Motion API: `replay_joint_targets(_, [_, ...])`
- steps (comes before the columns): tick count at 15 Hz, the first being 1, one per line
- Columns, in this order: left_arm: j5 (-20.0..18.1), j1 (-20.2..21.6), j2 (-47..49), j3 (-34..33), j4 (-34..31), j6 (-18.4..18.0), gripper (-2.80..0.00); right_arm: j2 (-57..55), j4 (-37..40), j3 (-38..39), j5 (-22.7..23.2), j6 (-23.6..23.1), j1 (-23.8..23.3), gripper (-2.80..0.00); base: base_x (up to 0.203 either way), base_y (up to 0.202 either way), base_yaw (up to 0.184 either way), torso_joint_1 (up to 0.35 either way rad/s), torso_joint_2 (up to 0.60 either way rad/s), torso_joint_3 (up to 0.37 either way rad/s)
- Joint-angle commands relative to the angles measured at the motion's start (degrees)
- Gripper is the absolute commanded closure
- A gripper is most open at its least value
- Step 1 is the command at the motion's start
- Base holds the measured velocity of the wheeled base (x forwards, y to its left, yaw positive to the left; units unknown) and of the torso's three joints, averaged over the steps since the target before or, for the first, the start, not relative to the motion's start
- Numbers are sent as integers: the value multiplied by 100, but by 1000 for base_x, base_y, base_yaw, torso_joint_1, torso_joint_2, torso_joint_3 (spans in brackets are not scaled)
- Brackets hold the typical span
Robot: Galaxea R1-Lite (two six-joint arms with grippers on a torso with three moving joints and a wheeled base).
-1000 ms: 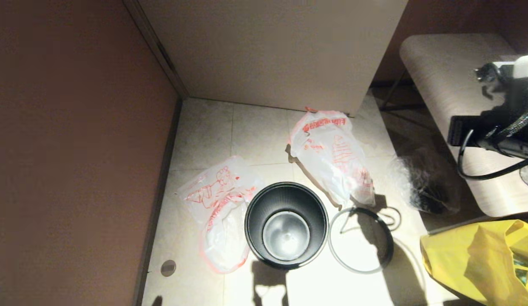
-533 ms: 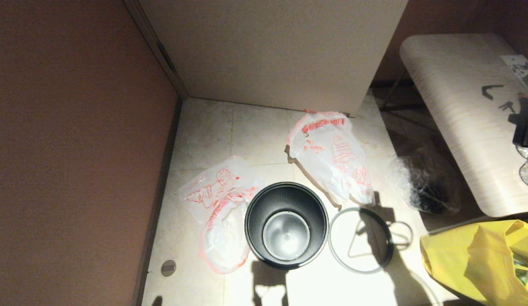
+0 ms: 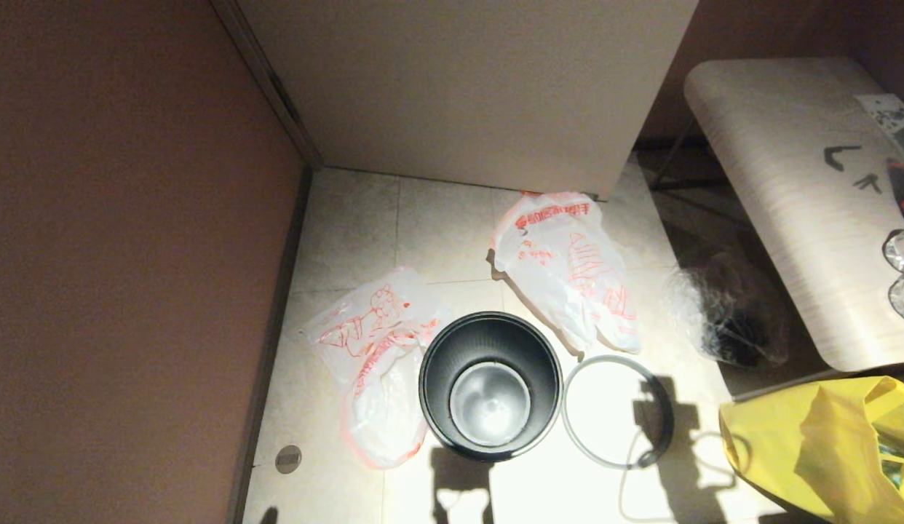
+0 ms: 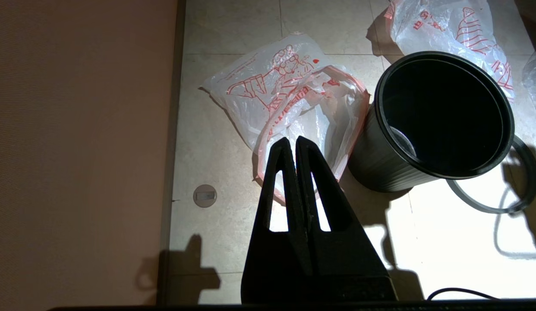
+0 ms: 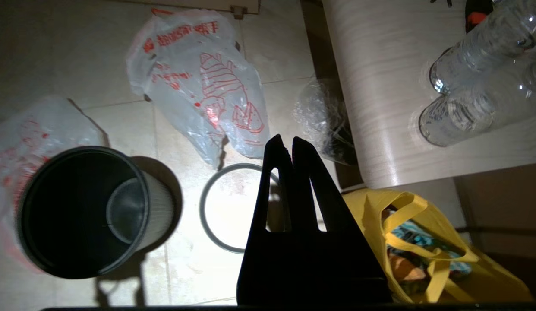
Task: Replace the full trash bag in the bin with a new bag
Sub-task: Pick up a new trash bag
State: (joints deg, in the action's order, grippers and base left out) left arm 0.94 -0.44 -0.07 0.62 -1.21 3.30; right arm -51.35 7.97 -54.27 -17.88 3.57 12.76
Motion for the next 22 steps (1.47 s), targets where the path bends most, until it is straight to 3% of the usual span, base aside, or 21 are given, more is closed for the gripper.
replay_joint_targets(1, [2, 0, 7, -1, -2, 4, 0, 736, 14, 232, 150, 147, -28, 0, 0, 0, 0, 0, 0, 0])
replay_joint_targets(3, [2, 0, 2, -1, -2, 4, 0, 1314, 192, 455, 601, 364, -101, 0, 0, 0, 0, 0, 0, 0])
replay_joint_targets(6, [2, 0, 3, -1, -2, 4, 0, 2024, 809, 545, 837, 462, -310, 0, 0, 0, 0, 0, 0, 0])
replay_joint_targets(11, [2, 0, -1, -1, -2, 4, 0, 3021, 1774, 620, 917, 471, -840, 0, 0, 0, 0, 0, 0, 0])
replay_joint_targets(14, [2, 0, 7, -1, -2, 4, 0, 3586, 1904, 985, 913, 455, -970, 0, 0, 0, 0, 0, 0, 0])
replay_joint_targets(17, [2, 0, 7, -1, -2, 4, 0, 4182, 2016, 1726, 1078, 410, -1178, 0, 0, 0, 0, 0, 0, 0])
replay_joint_targets(20, [2, 0, 7, -1, -2, 4, 0, 5000, 1975, 2726, 1725, 337, -1252, 0, 0, 0, 0, 0, 0, 0])
replay_joint_targets(22, [2, 0, 7, -1, -2, 4, 0, 5102, 1497, 3457, 1843, 278, -1263, 0, 0, 0, 0, 0, 0, 0])
